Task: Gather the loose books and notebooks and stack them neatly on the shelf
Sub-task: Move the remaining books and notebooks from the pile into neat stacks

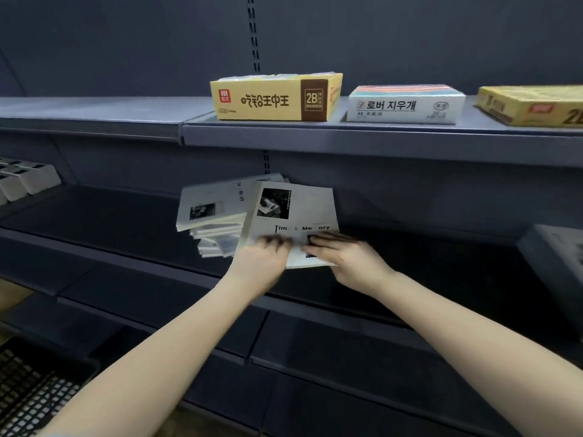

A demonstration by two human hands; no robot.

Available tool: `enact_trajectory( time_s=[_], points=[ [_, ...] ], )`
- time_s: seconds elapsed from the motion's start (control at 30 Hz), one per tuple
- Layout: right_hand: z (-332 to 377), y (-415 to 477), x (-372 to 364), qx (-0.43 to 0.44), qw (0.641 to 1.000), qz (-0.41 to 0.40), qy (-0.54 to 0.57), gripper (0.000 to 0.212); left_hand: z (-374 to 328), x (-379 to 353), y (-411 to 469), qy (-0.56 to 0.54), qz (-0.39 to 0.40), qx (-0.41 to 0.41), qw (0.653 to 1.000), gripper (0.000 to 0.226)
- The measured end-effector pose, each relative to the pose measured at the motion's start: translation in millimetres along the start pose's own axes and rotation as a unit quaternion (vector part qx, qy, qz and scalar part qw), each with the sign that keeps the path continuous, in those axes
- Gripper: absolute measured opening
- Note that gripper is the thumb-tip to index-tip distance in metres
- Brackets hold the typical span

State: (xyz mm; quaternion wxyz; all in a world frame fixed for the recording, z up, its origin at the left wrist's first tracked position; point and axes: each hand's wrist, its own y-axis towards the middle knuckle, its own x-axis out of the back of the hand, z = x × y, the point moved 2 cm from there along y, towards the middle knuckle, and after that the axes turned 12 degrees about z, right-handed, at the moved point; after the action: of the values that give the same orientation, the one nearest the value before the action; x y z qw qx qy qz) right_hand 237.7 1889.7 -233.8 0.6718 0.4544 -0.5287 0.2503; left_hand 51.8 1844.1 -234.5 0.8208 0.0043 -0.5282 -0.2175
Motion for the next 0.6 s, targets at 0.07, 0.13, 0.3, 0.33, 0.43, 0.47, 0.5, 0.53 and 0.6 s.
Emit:
enact_trajectory(
  time_s=[0.07, 0.13, 0.3, 0.33, 0.43, 0.47, 0.5, 0.53, 0.6],
  points=[
    [-12.6, -18.1, 4.7, 0.0, 0.997, -0.061, -0.043, 0.048, -10.1, 3.6, 7.7, 0.0, -0.019, -0.035, 0.999, 0.047],
    [-27.3, -39.0, 9.6, -0.016, 0.994, -0.093, -0.06, 0.048, -20.2, 3.3, 15.2, -0.003, -0.025, -0.053, 0.998, 0.06],
    [-43.9, -95.6, 25.8, -0.086, 0.989, -0.074, -0.093, 0.05, -67.7, 9.5, 44.5, -0.067, -0.026, -0.081, 0.994, 0.079],
    [-46.3, -107.3, 30.5, -0.102, 0.987, -0.068, -0.101, 0.046, -78.9, 12.0, 50.5, -0.08, -0.031, -0.095, 0.992, 0.079],
    [-53.0, -148.6, 45.7, -0.151, 0.979, -0.04, -0.134, 0.034, -114.8, 22.5, 67.5, -0.112, -0.053, -0.145, 0.982, 0.083],
    [-54.0, -162.6, 51.8, -0.17, 0.974, -0.029, -0.144, 0.036, -127.3, 27.9, 72.9, -0.118, -0.058, -0.161, 0.978, 0.084],
    [-54.8, -176.4, 57.2, -0.185, 0.97, -0.023, -0.154, 0.038, -140.1, 33.3, 78.3, -0.121, -0.062, -0.174, 0.975, 0.084],
    [-55.0, -190.0, 62.6, -0.199, 0.966, -0.021, -0.164, 0.037, -152.8, 38.4, 83.5, -0.122, -0.066, -0.186, 0.973, 0.083],
    [-55.7, -216.9, 72.2, -0.221, 0.957, -0.028, -0.185, 0.033, -177.5, 47.0, 93.1, -0.124, -0.071, -0.208, 0.968, 0.081]
  ],
)
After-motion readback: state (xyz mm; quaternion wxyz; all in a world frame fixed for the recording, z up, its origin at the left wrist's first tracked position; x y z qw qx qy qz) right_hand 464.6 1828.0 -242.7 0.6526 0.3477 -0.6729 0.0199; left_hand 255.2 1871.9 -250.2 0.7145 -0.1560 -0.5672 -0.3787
